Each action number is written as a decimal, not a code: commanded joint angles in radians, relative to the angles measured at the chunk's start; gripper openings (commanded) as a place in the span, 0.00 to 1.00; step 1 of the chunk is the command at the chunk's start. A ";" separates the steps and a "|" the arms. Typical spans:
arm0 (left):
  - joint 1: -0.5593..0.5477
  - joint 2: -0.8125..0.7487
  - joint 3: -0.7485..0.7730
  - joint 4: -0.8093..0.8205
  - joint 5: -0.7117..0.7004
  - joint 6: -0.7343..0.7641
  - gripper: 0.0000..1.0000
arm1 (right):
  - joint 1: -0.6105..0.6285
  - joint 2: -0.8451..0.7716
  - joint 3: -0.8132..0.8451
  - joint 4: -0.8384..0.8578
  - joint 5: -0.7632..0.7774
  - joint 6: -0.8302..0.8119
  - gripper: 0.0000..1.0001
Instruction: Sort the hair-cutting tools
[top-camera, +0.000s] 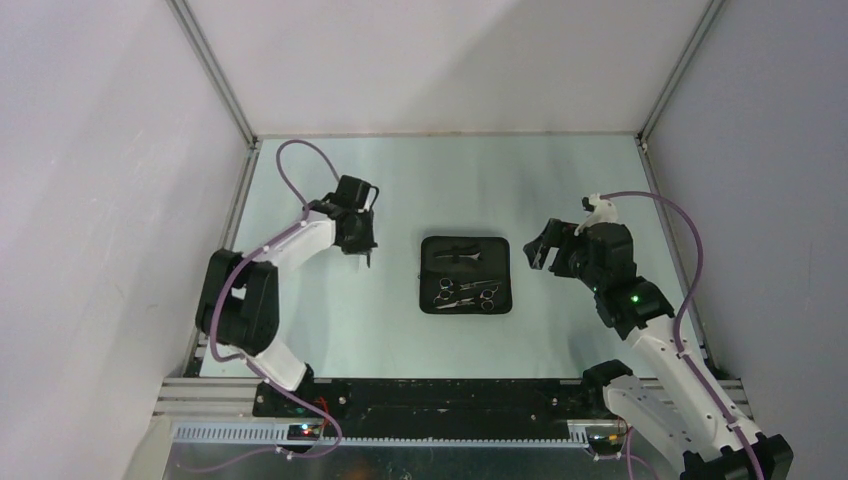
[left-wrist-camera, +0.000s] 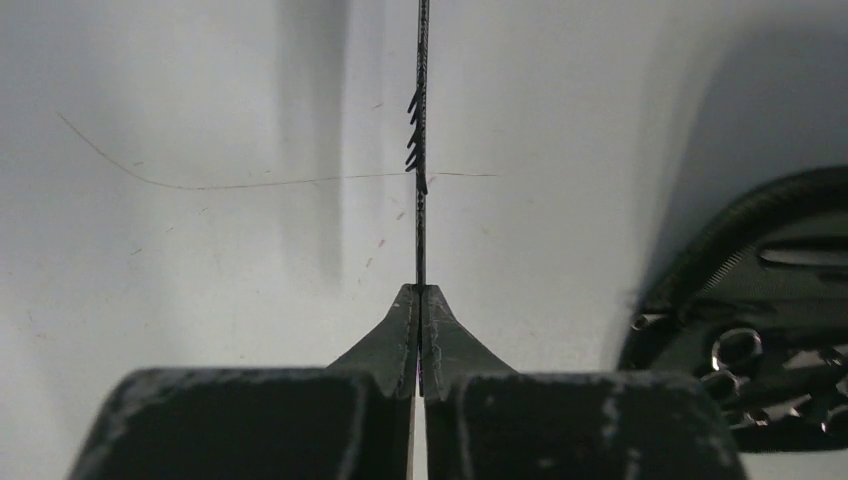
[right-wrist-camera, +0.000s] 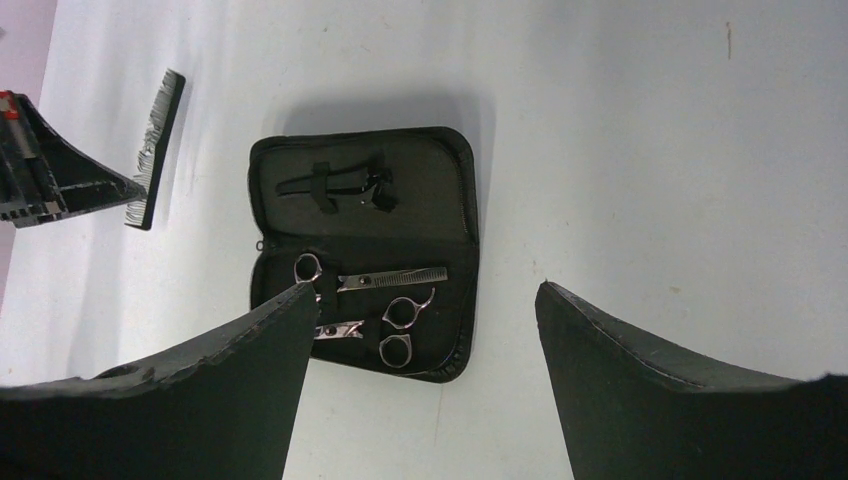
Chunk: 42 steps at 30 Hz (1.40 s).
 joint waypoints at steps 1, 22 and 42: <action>-0.040 -0.101 -0.012 0.045 0.021 0.101 0.00 | -0.003 0.007 0.000 0.031 -0.031 0.023 0.84; -0.534 -0.202 -0.032 0.170 -0.089 0.769 0.00 | -0.005 -0.021 0.000 -0.005 0.027 0.032 0.84; -0.642 0.006 -0.074 0.369 0.008 1.192 0.03 | -0.005 -0.024 0.000 -0.030 0.052 0.015 0.84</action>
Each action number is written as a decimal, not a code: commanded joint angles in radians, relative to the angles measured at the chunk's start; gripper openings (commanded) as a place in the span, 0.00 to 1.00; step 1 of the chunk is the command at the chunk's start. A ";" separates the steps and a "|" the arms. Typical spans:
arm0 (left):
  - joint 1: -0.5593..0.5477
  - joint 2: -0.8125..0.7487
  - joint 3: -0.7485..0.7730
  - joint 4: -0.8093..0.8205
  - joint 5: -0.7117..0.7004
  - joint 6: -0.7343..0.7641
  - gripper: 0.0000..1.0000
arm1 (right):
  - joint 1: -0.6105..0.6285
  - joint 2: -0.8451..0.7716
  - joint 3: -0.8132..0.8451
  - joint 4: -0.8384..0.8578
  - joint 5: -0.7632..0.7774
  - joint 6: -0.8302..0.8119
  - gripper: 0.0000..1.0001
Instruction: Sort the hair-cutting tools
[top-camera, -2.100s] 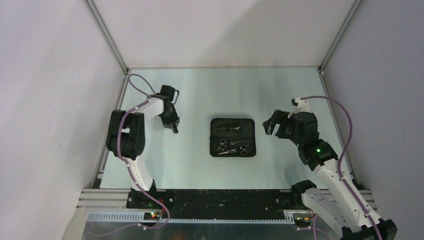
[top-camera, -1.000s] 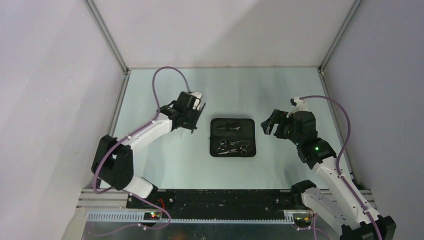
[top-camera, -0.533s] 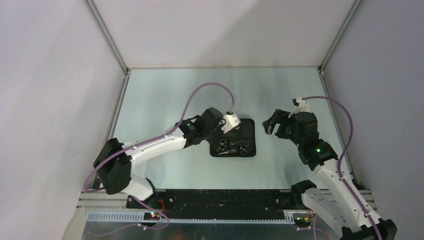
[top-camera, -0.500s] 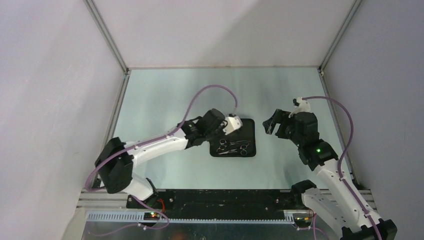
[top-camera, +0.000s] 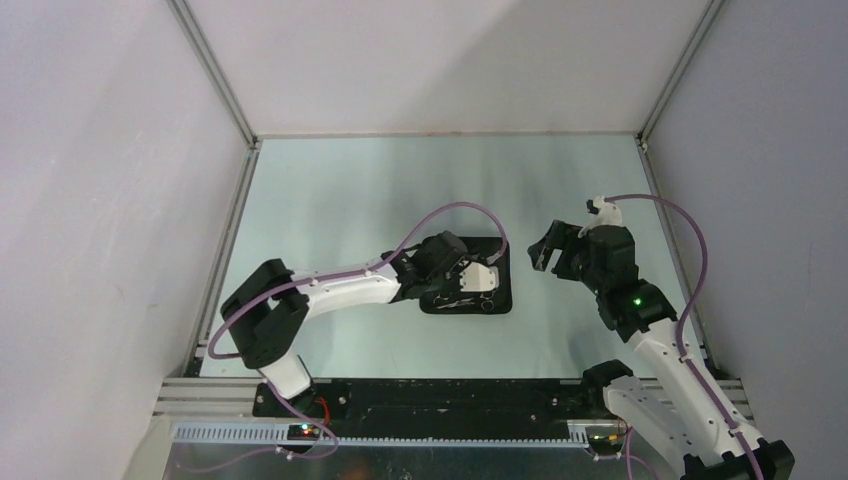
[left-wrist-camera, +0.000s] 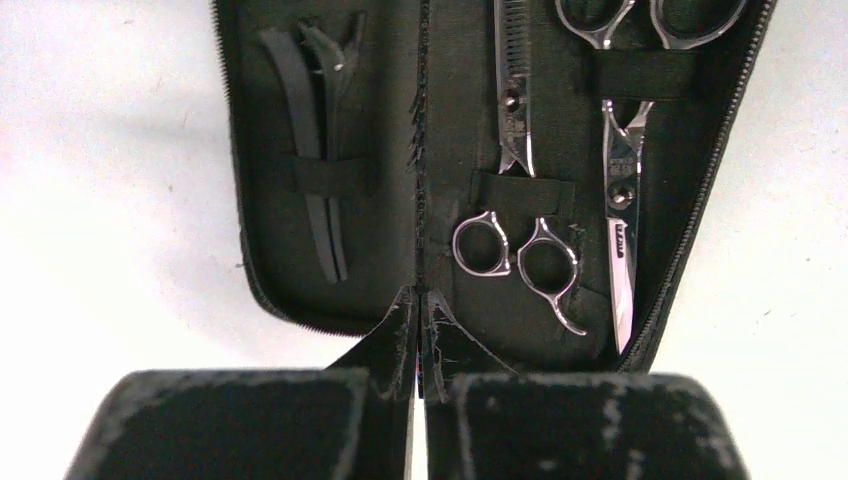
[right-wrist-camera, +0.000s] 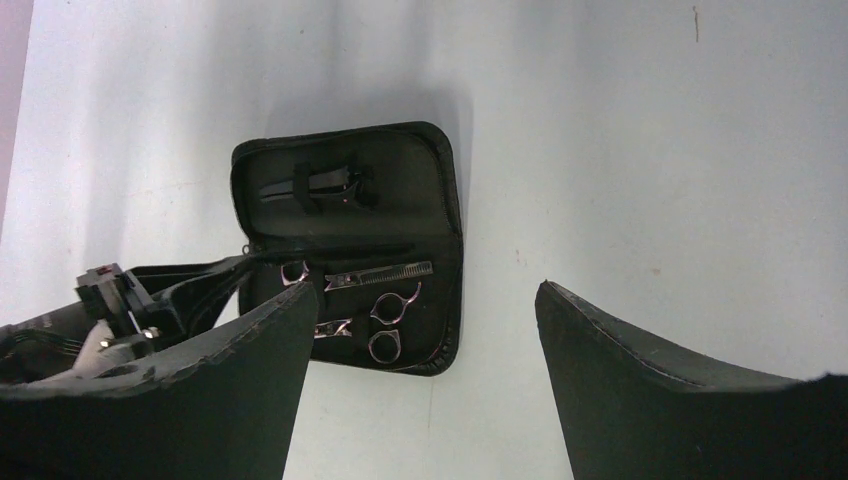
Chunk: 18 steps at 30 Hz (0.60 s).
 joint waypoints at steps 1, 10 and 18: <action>-0.008 0.033 -0.011 0.065 0.049 0.061 0.04 | -0.003 -0.003 0.000 0.013 0.016 -0.009 0.84; -0.011 0.070 0.004 0.092 0.027 0.055 0.36 | -0.004 0.029 0.000 0.026 -0.023 -0.005 0.84; -0.014 -0.041 0.090 0.003 -0.044 -0.076 0.58 | -0.001 0.072 -0.006 -0.061 -0.030 0.002 0.82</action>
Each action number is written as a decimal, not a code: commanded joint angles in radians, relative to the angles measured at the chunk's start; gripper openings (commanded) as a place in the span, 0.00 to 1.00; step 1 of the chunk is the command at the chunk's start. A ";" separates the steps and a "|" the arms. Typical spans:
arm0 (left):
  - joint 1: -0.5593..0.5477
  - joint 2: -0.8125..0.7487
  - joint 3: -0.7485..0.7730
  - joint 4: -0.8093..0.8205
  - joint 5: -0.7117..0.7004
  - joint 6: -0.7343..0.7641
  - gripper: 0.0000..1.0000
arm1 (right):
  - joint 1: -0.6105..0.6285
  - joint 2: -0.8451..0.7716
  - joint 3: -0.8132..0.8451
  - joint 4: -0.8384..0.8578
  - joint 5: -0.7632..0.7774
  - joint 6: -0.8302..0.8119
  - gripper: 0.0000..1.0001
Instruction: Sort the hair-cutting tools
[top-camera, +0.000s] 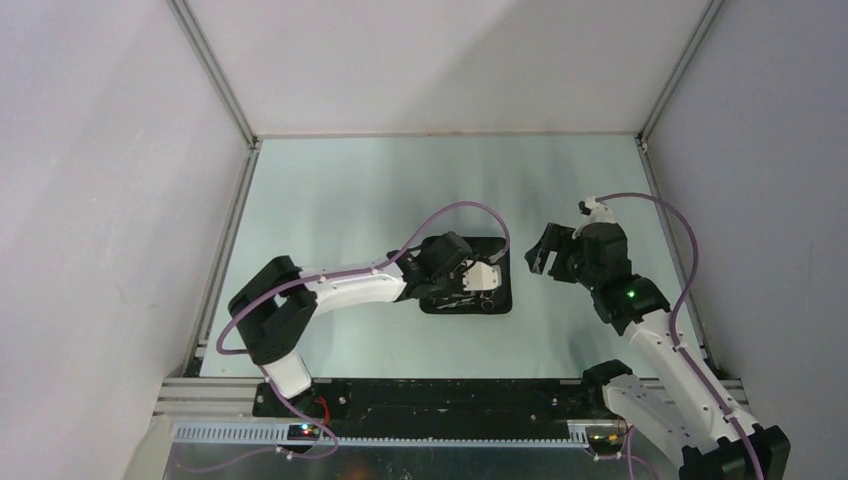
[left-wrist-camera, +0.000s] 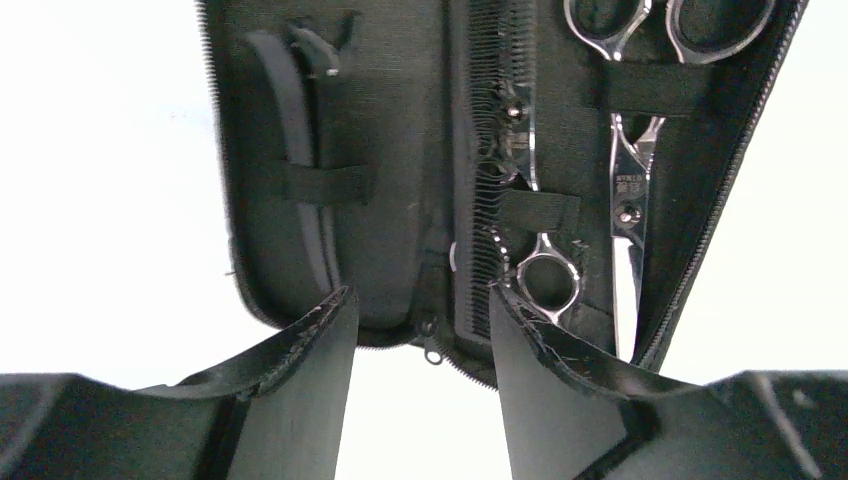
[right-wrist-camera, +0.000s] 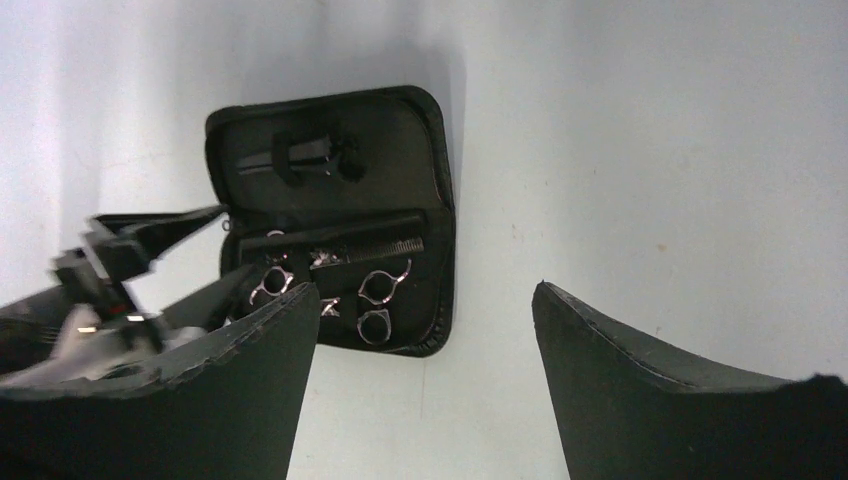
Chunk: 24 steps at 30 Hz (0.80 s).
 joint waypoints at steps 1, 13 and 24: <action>-0.007 -0.121 0.086 -0.018 -0.047 -0.109 0.58 | 0.002 0.025 -0.009 -0.059 -0.034 0.015 0.81; 0.260 -0.085 0.299 0.012 0.173 -0.539 0.78 | 0.345 0.134 -0.152 0.038 0.025 0.156 0.65; 0.393 0.315 0.659 -0.204 0.416 -0.732 0.74 | 0.401 0.317 -0.164 0.121 -0.068 0.113 0.27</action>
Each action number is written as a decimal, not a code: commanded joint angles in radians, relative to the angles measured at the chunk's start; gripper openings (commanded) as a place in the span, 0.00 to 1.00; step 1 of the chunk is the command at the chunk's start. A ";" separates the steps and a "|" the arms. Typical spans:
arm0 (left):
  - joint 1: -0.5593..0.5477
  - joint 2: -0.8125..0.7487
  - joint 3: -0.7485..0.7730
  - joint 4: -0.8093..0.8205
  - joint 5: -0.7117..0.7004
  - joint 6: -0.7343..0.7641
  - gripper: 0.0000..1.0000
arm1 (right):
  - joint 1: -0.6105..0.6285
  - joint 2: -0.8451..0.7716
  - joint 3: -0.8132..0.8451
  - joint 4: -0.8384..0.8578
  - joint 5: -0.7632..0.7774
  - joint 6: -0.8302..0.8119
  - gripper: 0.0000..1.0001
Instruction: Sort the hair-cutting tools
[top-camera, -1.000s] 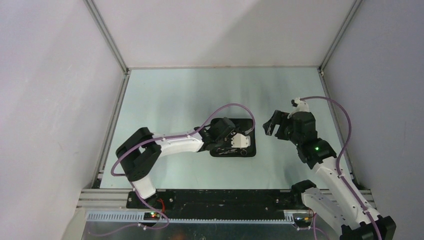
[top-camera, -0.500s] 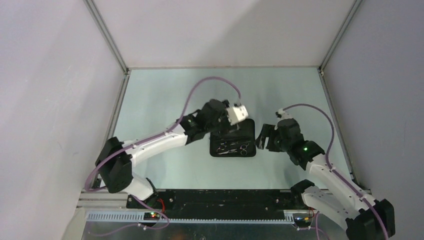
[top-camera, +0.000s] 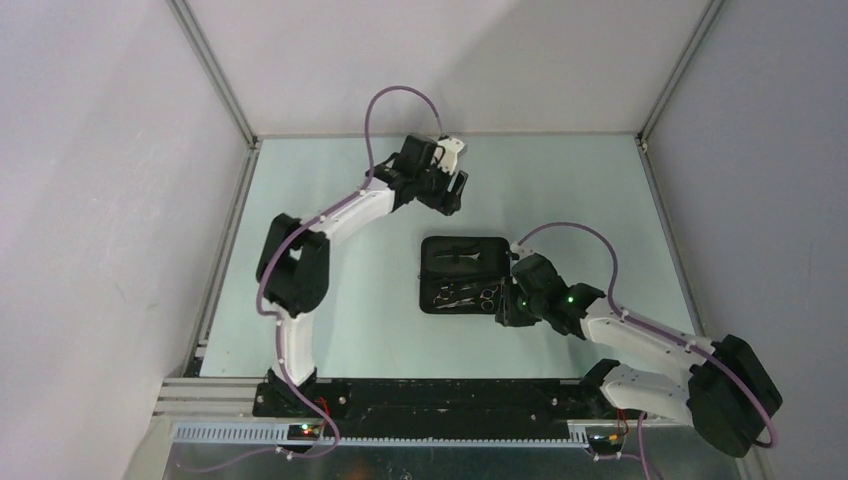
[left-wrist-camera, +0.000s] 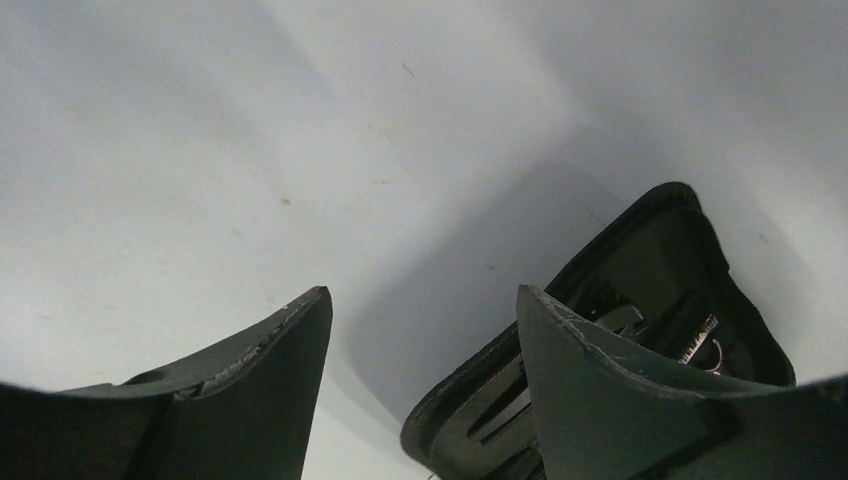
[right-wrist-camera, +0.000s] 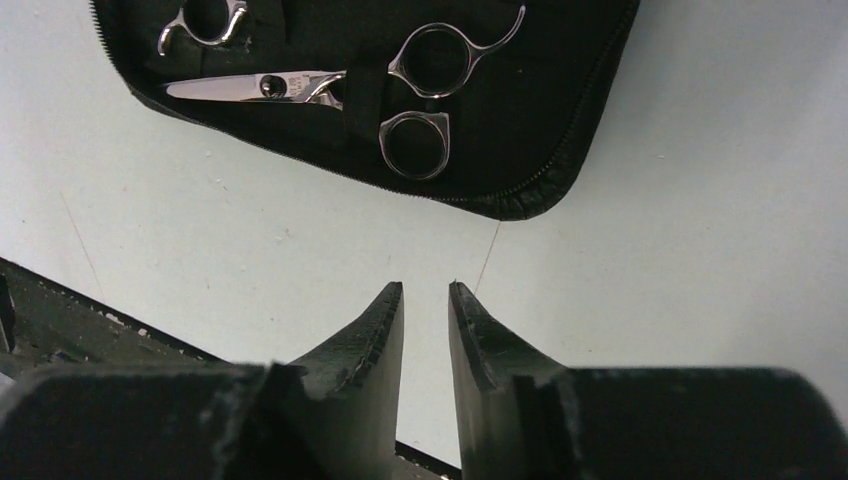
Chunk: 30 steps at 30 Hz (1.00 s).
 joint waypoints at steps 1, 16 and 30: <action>0.003 0.081 0.099 -0.096 0.136 -0.061 0.74 | 0.008 0.064 0.003 0.070 -0.051 -0.014 0.26; 0.006 0.196 0.065 -0.170 0.323 -0.110 0.62 | -0.033 0.235 0.006 0.131 -0.031 0.006 0.19; 0.044 -0.335 -0.721 0.306 0.339 -0.478 0.56 | -0.159 0.476 0.239 0.317 -0.138 -0.099 0.22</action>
